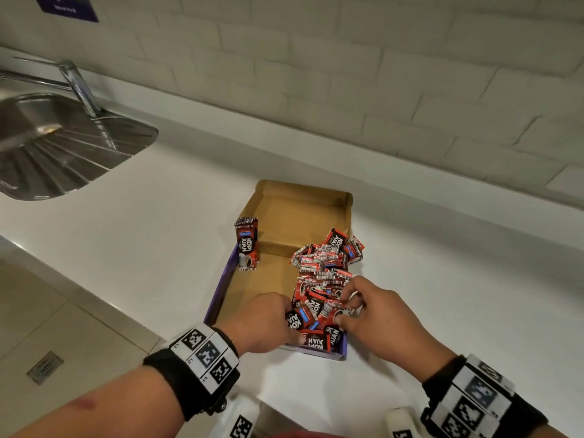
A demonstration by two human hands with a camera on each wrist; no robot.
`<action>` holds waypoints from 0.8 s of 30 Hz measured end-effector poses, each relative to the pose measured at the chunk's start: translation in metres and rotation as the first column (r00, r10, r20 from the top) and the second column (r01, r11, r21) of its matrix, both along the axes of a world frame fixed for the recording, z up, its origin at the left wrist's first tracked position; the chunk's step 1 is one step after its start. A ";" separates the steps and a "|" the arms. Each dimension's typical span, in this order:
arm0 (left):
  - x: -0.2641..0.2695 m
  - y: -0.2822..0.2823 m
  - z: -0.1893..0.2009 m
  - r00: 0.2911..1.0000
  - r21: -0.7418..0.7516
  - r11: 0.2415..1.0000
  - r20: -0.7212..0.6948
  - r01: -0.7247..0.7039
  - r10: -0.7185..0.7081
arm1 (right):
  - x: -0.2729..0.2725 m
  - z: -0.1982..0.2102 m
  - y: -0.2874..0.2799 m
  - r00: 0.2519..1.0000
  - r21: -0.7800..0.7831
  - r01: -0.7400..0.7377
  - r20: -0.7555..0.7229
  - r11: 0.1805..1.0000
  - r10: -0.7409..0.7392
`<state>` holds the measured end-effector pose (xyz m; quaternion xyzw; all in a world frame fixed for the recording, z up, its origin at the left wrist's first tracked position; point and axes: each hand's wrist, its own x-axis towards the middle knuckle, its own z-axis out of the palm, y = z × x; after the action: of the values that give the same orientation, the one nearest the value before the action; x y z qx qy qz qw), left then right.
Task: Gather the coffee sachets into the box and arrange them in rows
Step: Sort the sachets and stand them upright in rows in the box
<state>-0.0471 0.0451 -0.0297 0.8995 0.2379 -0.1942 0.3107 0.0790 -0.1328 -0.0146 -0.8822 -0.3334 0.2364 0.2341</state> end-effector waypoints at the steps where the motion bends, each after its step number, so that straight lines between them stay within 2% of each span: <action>1: 0.000 0.001 0.000 1.000 0.008 1.000 -0.008 0.008 -0.008 | 0.000 0.000 -0.001 1.000 0.010 0.000 -0.006 1.000 0.000; 5: -0.003 0.004 0.001 1.000 -0.036 0.999 0.002 0.028 -0.028 | 0.001 0.001 -0.005 0.998 0.077 0.002 -0.067 0.997 0.003; 11: -0.008 0.014 0.010 0.996 -0.079 0.995 0.080 0.055 -0.048 | 0.008 0.016 -0.017 0.975 0.189 0.125 -0.205 0.974 -0.086; 14: -0.014 0.021 0.026 0.986 -0.161 0.987 0.166 -0.006 0.033 | 0.014 0.031 -0.024 0.939 0.269 0.242 -0.306 0.932 -0.156; 16: -0.018 0.026 0.039 0.955 -0.301 0.952 0.264 -0.051 0.135 | 0.018 0.038 -0.026 0.893 0.360 0.348 -0.408 0.866 -0.189; 18: -0.020 0.029 0.052 0.895 -0.503 0.862 0.355 -0.060 0.269 | 0.021 0.044 -0.023 0.823 0.433 0.469 -0.532 0.770 -0.202; 20: -0.017 0.029 0.062 0.822 -0.677 0.736 0.401 -0.032 0.404 | 0.021 0.048 -0.016 0.733 0.461 0.573 -0.659 0.678 -0.171; 23: -0.007 0.026 0.065 0.747 -0.874 0.486 0.336 0.020 0.574 | 0.013 0.051 -0.002 0.621 0.450 0.663 -0.777 0.598 -0.103; 24: -0.004 0.025 0.065 0.735 -0.901 0.433 0.308 0.023 0.603 | 0.008 0.051 0.003 0.600 0.447 0.674 -0.795 0.588 -0.084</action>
<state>-0.0509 0.0699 0.0349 0.5689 0.1587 0.0678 0.8041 0.0870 -0.1297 0.0366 -0.6086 -0.0642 0.3416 0.7133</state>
